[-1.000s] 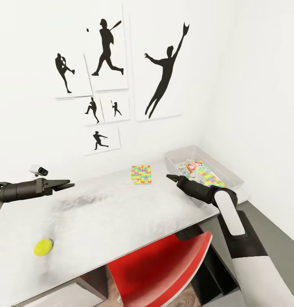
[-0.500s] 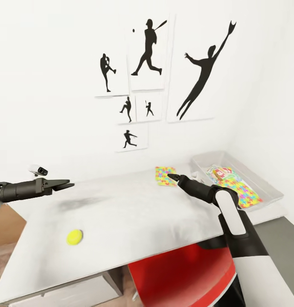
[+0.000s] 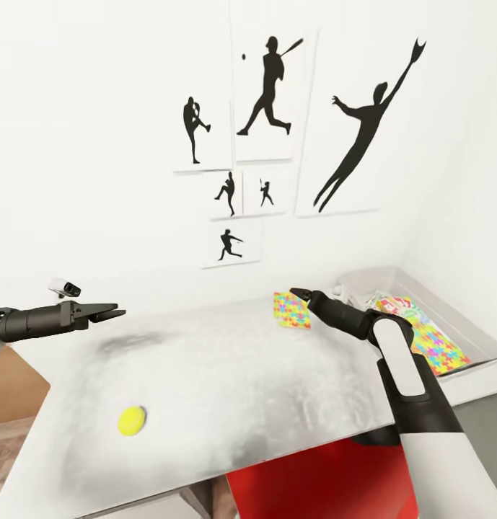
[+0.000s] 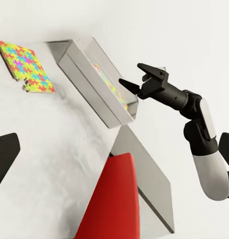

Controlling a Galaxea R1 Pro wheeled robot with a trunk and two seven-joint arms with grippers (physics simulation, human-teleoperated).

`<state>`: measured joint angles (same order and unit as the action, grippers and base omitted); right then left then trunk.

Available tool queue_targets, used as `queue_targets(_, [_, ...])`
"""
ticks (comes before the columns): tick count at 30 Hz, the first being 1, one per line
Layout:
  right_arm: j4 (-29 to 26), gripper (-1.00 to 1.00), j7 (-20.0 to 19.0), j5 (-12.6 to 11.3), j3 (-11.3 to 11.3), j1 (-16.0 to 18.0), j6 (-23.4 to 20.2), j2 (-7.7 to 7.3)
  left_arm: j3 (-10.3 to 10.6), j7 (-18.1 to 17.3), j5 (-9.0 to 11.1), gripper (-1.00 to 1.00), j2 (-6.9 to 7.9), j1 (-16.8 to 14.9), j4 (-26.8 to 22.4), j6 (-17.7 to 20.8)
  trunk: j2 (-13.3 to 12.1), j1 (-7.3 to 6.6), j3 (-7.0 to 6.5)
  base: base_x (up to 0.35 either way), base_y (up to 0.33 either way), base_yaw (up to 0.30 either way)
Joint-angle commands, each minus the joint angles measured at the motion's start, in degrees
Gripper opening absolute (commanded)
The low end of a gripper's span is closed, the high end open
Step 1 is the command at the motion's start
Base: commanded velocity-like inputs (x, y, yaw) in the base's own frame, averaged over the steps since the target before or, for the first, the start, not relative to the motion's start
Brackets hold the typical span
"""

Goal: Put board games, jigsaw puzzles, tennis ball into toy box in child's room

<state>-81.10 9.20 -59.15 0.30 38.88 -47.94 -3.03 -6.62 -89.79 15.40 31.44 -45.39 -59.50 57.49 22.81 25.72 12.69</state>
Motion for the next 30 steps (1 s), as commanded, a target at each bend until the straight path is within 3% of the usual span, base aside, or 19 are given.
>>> queue_targets(1, [-0.1, 1.00, 0.6, -0.6, 0.0, 0.1, -0.2, -0.03, 0.0, -0.2, 0.0, 1.00, 0.02, 0.0, 0.0, 0.6, 0.1, 0.06, 0.05, 0.221, 0.028, -0.004])
queue_targets(15, [-0.2, 1.00, 0.6, -0.7, -0.8, 0.1, -0.5, -0.04, 0.0, -0.2, 0.0, 1.00, 0.02, 0.0, 0.0, 0.6, 0.1, 0.06, -1.14, 0.041, -0.003, -0.056])
queue_targets(27, [-2.6, 1.00, 0.6, -0.9, -0.9, 0.1, -0.8, -0.01, 0.0, -0.2, 0.1, 1.00, 0.08, -0.1, 0.0, 0.7, 0.1, 0.06, -1.24, 0.043, -0.041, -0.005])
queue_targets(30, [-2.5, 1.00, 1.1, -0.7, -0.8, 2.1, -1.2, 0.07, -0.1, -0.2, 0.0, 1.00, 0.15, 0.0, 0.0, 0.8, 0.1, 0.06, -1.24, 0.000, 0.000, 0.000])
